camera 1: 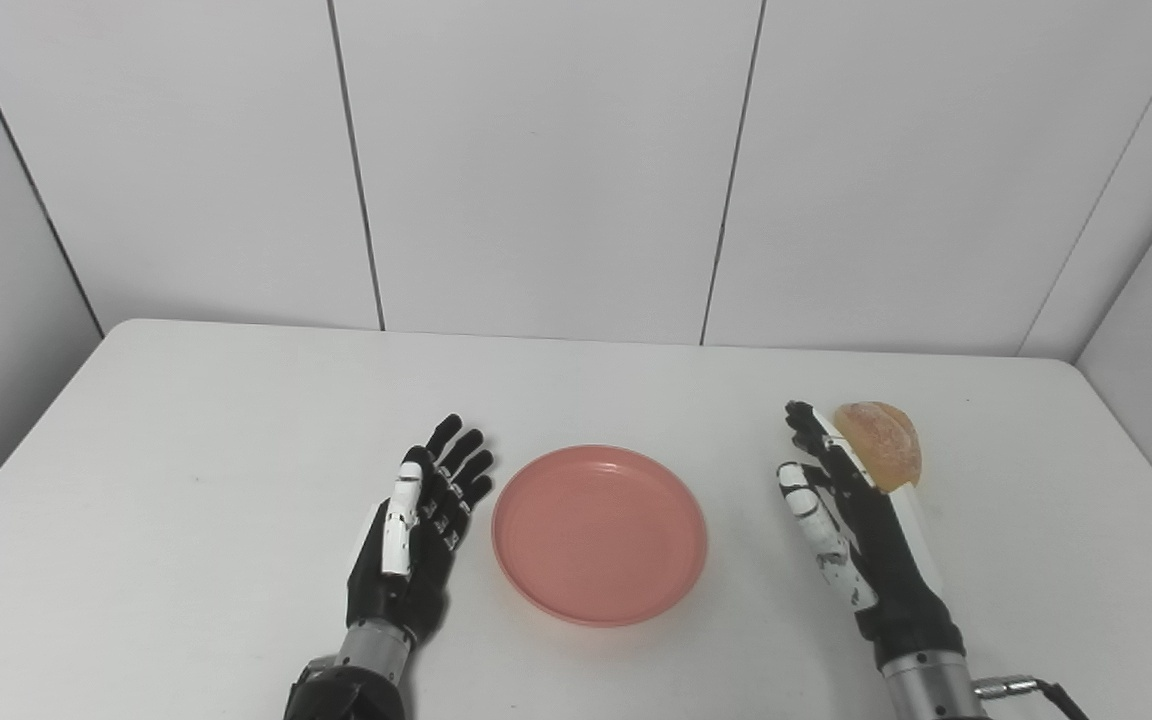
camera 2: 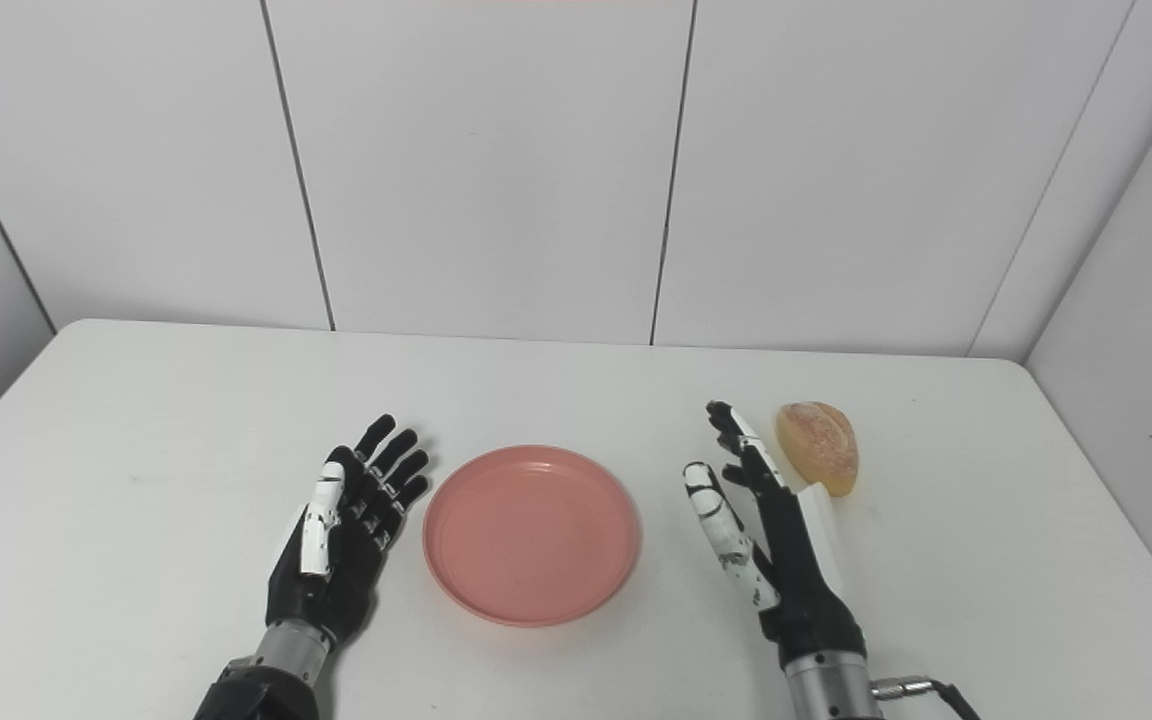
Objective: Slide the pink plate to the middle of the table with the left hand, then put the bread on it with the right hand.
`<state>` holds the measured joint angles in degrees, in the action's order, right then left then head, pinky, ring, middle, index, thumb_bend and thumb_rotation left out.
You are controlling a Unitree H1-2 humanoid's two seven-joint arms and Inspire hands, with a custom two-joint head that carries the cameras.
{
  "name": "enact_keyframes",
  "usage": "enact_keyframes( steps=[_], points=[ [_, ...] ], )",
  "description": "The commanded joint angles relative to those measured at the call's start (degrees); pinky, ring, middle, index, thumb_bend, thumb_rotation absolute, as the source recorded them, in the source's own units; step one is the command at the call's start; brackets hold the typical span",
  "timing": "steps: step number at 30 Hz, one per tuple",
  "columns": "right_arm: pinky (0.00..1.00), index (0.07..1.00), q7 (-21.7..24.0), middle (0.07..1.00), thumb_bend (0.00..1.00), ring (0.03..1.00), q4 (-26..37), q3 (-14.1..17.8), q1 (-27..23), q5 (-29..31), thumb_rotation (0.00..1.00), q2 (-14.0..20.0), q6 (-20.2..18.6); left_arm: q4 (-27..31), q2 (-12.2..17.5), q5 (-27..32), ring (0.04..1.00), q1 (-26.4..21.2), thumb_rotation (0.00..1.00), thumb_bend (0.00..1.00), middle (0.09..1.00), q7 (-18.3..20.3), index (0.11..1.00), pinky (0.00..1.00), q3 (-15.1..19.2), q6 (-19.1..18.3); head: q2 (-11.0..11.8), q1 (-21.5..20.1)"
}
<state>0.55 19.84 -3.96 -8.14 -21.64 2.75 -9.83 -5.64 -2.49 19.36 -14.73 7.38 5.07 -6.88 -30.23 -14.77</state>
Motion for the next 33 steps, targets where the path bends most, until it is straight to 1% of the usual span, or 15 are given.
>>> enact_keyframes(
  steps=[1,2,5,6,7,11,16,18,20,22,23,24,26,29,33],
  points=[
    [0.81,0.900,-0.2,0.903,0.50,0.852,2.4,0.2,-2.4,-2.4,1.00,1.3,-0.2,-0.4,0.3,0.5,0.909,1.3,1.00,0.37,0.913,-0.1,0.904,0.94,0.6,-0.6,0.2,-0.9],
    [0.80,0.900,-0.3,0.901,0.51,0.829,2.4,0.1,-3.0,-3.5,1.00,1.6,-0.4,-0.6,0.4,0.9,0.911,1.3,1.00,0.37,0.914,0.1,0.906,0.94,0.7,-0.6,0.5,-2.2],
    [0.76,0.891,-0.5,0.893,0.53,0.778,2.4,0.2,-5.2,-5.8,1.00,2.1,-1.2,-1.2,0.8,1.8,0.911,1.4,1.00,0.36,0.914,0.9,0.902,0.94,1.1,-0.5,0.4,-3.3],
    [0.75,0.884,-0.6,0.890,0.54,0.742,2.3,0.4,-6.1,-6.3,0.99,2.2,-1.3,-1.5,0.9,2.2,0.911,1.4,1.00,0.36,0.914,1.2,0.902,0.94,1.2,-0.5,0.4,-3.8],
    [0.75,0.872,-0.6,0.886,0.54,0.797,2.1,0.5,-7.0,-6.8,0.97,2.4,-1.5,-1.8,1.1,2.5,0.911,1.3,1.00,0.35,0.915,1.5,0.904,0.94,1.3,-0.5,0.5,-4.0],
    [0.78,0.871,-0.1,0.894,0.54,0.877,1.7,1.0,-9.7,-8.4,0.91,3.1,-2.6,-3.0,1.4,3.4,0.910,1.0,1.00,0.35,0.915,2.7,0.908,0.95,1.9,0.2,1.0,-5.0],
    [0.78,0.870,0.1,0.884,0.54,0.855,0.9,1.2,-12.7,-11.7,0.86,4.3,-4.7,-3.5,1.7,3.8,0.915,0.9,1.00,0.35,0.919,2.8,0.911,0.95,2.4,0.1,1.7,-6.7],
    [0.76,0.870,0.3,0.885,0.55,0.844,0.7,1.5,-13.9,-12.7,0.78,4.7,-6.0,-3.9,2.0,4.1,0.918,0.8,1.00,0.34,0.923,3.1,0.916,0.95,2.5,0.2,1.9,-7.2],
    [0.76,0.875,0.2,0.892,0.59,0.846,0.4,1.6,-14.8,-13.5,0.72,4.8,-7.0,-4.3,2.1,4.4,0.922,0.7,1.00,0.34,0.928,3.4,0.922,0.95,2.7,0.2,2.1,-7.8],
    [0.77,0.877,-0.2,0.895,0.61,0.854,-0.1,1.6,-15.6,-15.3,0.70,5.2,-8.2,-4.3,2.2,4.8,0.921,0.7,1.00,0.34,0.927,3.4,0.922,0.95,2.9,0.0,2.2,-8.1],
    [0.79,0.882,-0.4,0.902,0.66,0.871,-0.5,1.6,-16.0,-16.3,0.67,5.4,-8.7,-4.3,2.2,4.9,0.921,0.7,1.00,0.34,0.928,3.4,0.924,0.95,3.0,-0.1,2.2,-8.1],
    [0.80,0.884,-0.7,0.904,0.67,0.877,-0.9,1.6,-16.5,-17.7,0.66,5.7,-9.2,-4.4,2.2,5.1,0.921,0.7,1.00,0.34,0.928,3.5,0.924,0.95,3.2,-0.3,2.4,-8.4],
    [0.78,0.902,-0.9,0.918,0.73,0.886,-1.7,2.0,-17.3,-19.6,0.60,6.1,-10.3,-4.4,2.2,5.4,0.922,0.7,1.00,0.32,0.932,3.6,0.929,0.95,3.5,-0.5,2.5,-8.7],
    [0.76,0.915,-0.9,0.923,0.75,0.883,-2.4,2.3,-17.9,-21.0,0.58,6.4,-11.4,-4.4,2.3,5.9,0.923,0.7,1.00,0.32,0.933,3.6,0.931,0.95,3.5,-0.7,2.7,-9.1],
    [0.75,0.931,-0.7,0.930,0.79,0.879,-4.2,2.5,-18.7,-23.4,0.58,8.3,-12.8,-3.9,2.3,5.9,0.924,0.8,1.00,0.31,0.933,2.9,0.930,0.96,3.6,-1.5,2.7,-9.6]
  ],
)
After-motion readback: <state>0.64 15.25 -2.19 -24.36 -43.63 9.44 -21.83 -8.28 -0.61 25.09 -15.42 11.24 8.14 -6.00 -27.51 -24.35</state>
